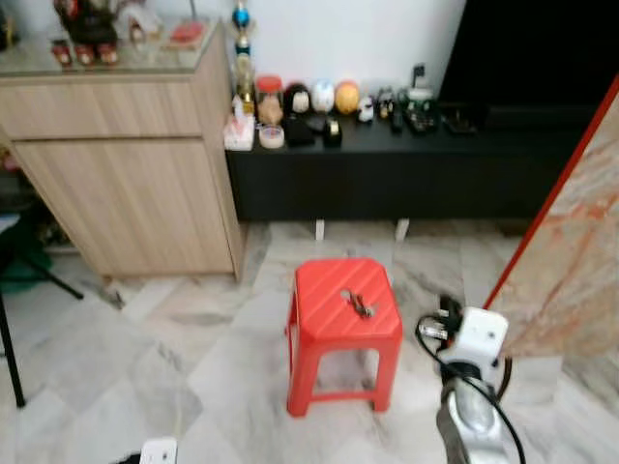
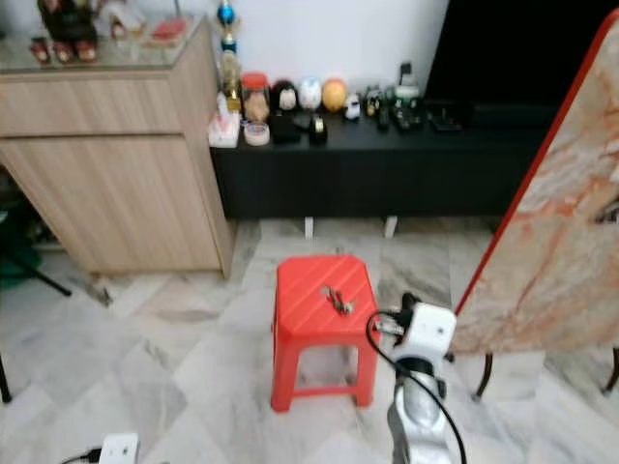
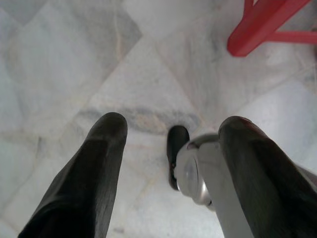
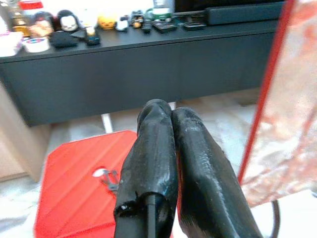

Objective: Hang keys on a hook

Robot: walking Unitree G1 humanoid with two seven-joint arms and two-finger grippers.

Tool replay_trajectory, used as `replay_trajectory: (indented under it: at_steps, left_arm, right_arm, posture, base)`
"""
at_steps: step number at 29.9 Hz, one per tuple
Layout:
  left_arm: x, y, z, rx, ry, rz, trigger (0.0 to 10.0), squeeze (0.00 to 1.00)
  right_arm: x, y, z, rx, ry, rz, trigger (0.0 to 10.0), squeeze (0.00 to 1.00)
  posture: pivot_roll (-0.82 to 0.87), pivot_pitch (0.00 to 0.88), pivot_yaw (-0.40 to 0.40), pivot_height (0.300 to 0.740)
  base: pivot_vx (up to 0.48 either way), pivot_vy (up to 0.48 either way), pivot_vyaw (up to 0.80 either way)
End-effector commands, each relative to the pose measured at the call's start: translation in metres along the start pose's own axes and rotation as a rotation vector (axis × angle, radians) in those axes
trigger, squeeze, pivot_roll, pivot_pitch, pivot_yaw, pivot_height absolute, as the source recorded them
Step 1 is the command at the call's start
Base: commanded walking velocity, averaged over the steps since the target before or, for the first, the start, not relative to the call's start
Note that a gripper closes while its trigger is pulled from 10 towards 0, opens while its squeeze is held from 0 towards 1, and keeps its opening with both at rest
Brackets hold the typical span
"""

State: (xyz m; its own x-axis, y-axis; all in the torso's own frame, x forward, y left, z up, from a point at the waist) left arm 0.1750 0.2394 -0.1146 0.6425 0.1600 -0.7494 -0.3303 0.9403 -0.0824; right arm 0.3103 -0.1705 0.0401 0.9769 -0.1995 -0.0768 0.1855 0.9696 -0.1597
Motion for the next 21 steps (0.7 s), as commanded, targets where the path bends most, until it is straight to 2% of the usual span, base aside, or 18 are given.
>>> replay_trajectory:
  at_steps: [1, 21]
  left_arm:
    - [-0.0005, 0.0021, 0.001, 0.007, -0.008, 0.002, 10.0, 0.0]
    - [0.0006, -0.0034, 0.0065, 0.01, -0.035, -0.019, 10.0, 0.0]
  right_arm:
    - [0.0008, 0.0044, 0.0031, 0.0, -0.006, 0.008, 10.0, 0.0]
    - [0.0011, 0.0047, 0.004, 0.001, -0.008, 0.008, 10.0, 0.0]
  posture:
    - [0.04, 0.023, -0.057, 0.74]
    - [0.04, 0.032, -0.057, 0.74]
  base:
    - [0.0, -0.266, 0.0]
    - [0.0, -0.341, 0.0]
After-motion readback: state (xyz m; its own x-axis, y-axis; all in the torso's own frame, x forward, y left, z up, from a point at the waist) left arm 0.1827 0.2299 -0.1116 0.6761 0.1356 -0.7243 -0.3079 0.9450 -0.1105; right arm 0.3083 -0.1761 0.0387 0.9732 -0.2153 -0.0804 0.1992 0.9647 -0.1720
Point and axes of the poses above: a point about 5 cm out from each wrist's last joint towards the gripper, its own x axis pointing out of the wrist towards the gripper, its own z axis along the axis of the wrist's last joint, y = z × x, the point moved 4 cm from there along x, pointing out of the wrist towards the gripper, and after that the axes turned 15 degrees about -x, right-handed, at the moved point
